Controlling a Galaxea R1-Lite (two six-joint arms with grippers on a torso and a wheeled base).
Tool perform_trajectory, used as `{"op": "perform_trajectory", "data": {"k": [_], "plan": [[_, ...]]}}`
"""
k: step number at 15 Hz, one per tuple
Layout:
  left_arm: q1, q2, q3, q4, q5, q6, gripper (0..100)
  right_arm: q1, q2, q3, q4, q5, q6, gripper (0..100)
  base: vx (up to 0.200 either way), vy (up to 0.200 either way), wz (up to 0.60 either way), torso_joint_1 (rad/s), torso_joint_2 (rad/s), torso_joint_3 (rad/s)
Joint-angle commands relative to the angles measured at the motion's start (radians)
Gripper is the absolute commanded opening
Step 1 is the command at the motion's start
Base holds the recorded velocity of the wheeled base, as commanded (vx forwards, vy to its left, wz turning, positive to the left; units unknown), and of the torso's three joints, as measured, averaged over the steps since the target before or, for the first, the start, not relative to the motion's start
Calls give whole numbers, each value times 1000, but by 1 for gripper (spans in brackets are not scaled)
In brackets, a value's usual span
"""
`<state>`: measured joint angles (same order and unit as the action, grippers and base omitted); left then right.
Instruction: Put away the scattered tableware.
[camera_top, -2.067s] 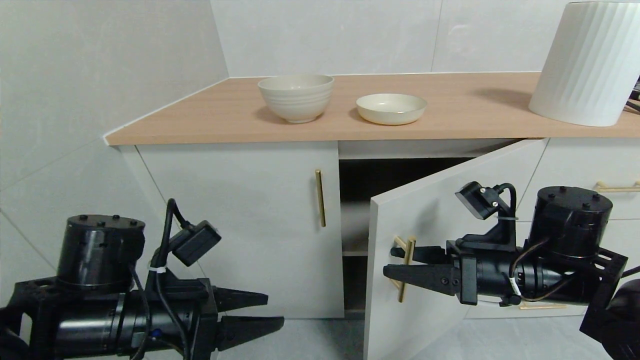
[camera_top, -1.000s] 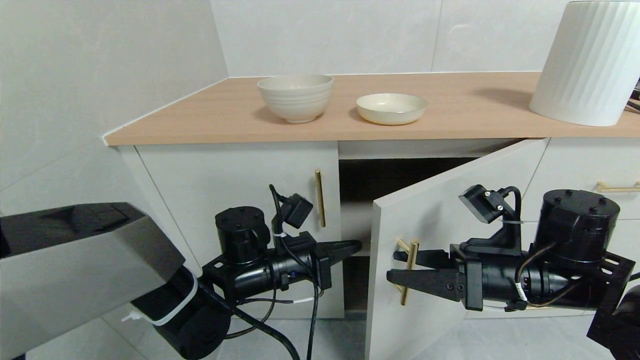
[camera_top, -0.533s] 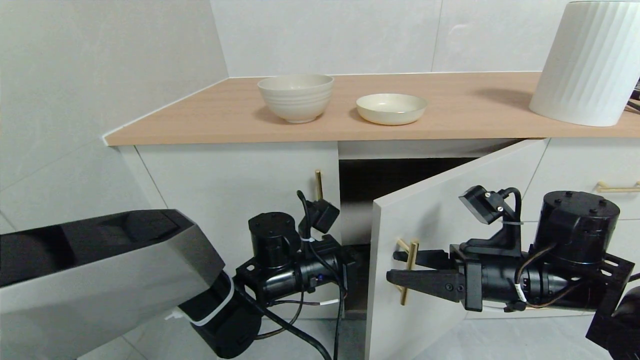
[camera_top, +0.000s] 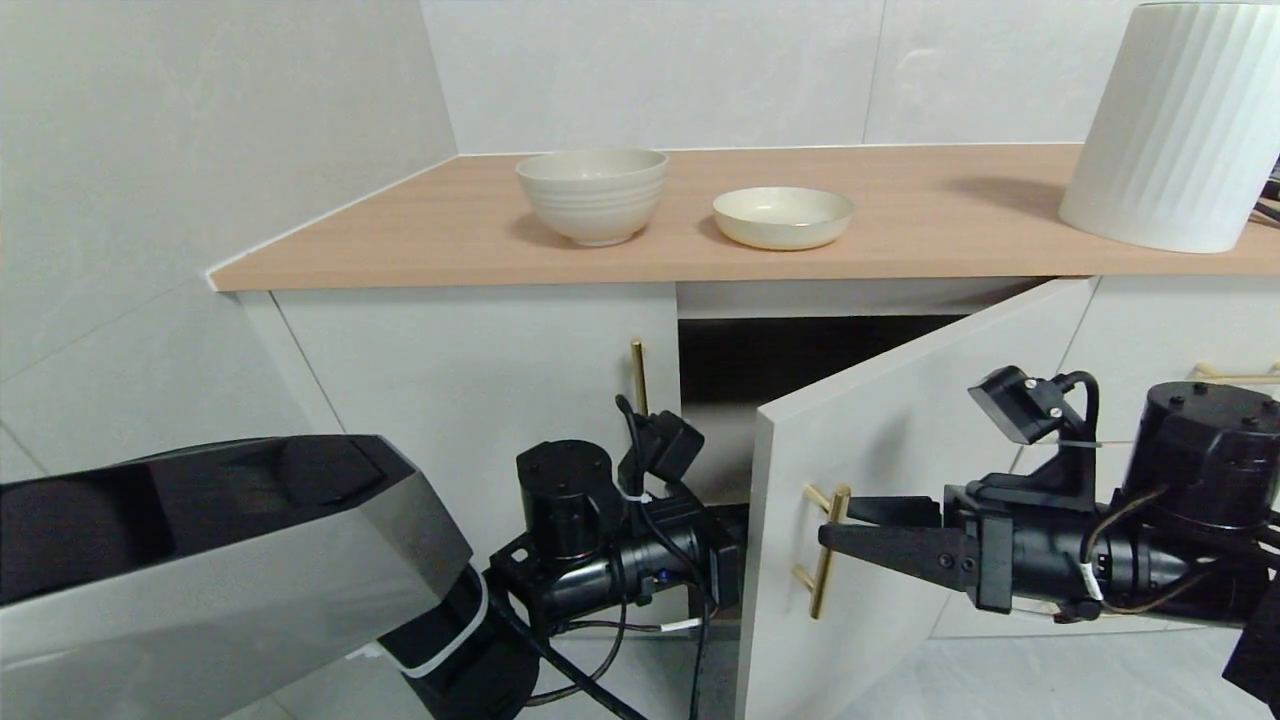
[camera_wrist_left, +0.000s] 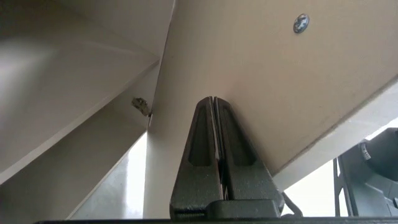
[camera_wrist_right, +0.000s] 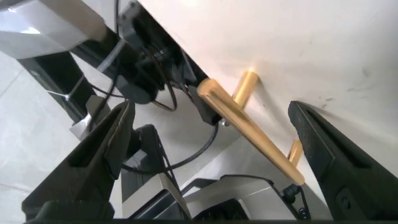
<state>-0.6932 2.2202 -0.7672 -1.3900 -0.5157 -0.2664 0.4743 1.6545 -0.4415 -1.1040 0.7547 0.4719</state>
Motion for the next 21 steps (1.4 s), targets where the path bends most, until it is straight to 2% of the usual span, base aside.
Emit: {"op": "perform_trajectory", "data": {"k": [1,5,9,11,12,13,16,19,21], "plan": [[-6,-5,3,-1,-1,-2,0,-11,-119,75,0,2,4,100,0,0,0,0,0,0],[-8,-20,16,-1,0,-2,0,35,-236,256,0,9,-3,100,0,0,0,0,0,0],[-8,-22,16,0,8,-4,0,58,-237,287,0,8,-4,100,0,0,0,0,0,0],[-16,-25,9,0,8,-48,0,58,-239,288,0,6,-4,100,-200,0,0,0,-2,0],[-16,-27,6,0,8,-54,0,58,-239,290,0,8,-6,100,-200,0,0,7,2,2],[-16,-34,-10,14,6,-76,0,58,-239,293,0,6,-6,100,-200,0,0,2,2,-2],[-16,-28,-50,69,6,-80,0,58,-248,302,0,5,-7,100,-67,0,0,1,1,2],[-16,-19,-150,200,6,-82,0,58,-255,306,0,5,-6,100,0,0,0,0,0,0],[-17,-22,-176,229,8,-82,0,58,-257,306,0,5,-6,100,0,0,0,0,0,0]]}}
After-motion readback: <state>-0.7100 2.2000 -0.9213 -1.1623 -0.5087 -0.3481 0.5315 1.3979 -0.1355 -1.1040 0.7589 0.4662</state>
